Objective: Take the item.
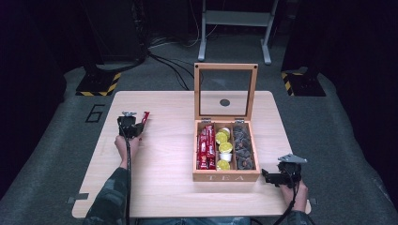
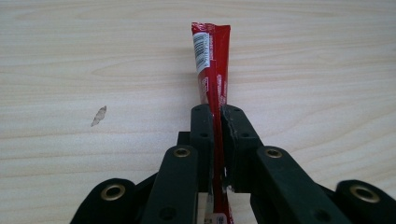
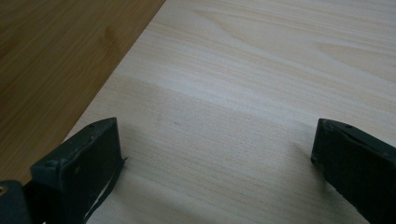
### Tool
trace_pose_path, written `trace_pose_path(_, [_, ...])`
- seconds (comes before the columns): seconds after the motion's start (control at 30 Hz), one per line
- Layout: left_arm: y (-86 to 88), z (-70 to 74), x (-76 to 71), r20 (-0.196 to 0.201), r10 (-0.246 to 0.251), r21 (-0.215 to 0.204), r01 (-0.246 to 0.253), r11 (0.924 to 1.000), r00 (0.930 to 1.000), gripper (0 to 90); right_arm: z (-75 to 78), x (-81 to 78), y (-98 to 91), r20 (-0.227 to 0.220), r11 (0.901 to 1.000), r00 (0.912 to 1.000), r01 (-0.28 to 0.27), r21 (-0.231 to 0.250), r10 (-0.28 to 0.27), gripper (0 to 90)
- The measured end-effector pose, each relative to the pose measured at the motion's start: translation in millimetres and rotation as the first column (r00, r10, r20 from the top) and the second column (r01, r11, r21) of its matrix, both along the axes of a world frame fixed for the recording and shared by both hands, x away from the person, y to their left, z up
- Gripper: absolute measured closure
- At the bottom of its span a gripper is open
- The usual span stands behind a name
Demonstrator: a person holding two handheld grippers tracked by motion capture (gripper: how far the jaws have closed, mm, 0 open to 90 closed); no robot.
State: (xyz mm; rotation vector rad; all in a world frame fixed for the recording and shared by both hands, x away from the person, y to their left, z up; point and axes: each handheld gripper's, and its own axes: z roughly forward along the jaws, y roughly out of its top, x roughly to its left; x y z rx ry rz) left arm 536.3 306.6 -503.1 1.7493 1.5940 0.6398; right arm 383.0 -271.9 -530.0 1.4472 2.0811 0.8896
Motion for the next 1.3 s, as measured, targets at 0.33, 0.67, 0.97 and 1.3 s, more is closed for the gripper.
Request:
trace_pose_path(0.33, [1.8, -7.9, 4.3, -0.032, 0.011, 0.010, -0.011, 0.9999, 0.9994, 82.7, 0.0, 0.0, 0.0, 0.000, 1.0000, 1.0000, 0.000, 0.000, 0.000, 0.9])
trace_pose_path(0.67, [3.3, -10.6, 5.2, -0.038, 0.017, -0.007, -0.018, 0.9998, 0.9991, 78.2, 0.0, 0.0, 0.0, 0.000, 1.0000, 1.0000, 0.000, 0.000, 0.000, 0.9])
trace_pose_path(0.97, [7.7, -5.6, 3.2, -0.056, 0.014, -0.027, -0.016, 0.9995, 0.9984, 37.3, 0.0, -0.1, 0.0, 0.000, 1.0000, 1.0000, 0.000, 0.000, 0.000, 0.8])
trace_pose_path(1.3, [12.1, 12.7, -12.0, -0.038, -0.051, -0.033, 0.050, 0.9982, 0.9980, 19.0, 0.0, -0.2, 0.1, -0.001, 1.0000, 1.0000, 0.001, -0.001, -0.001, 0.8])
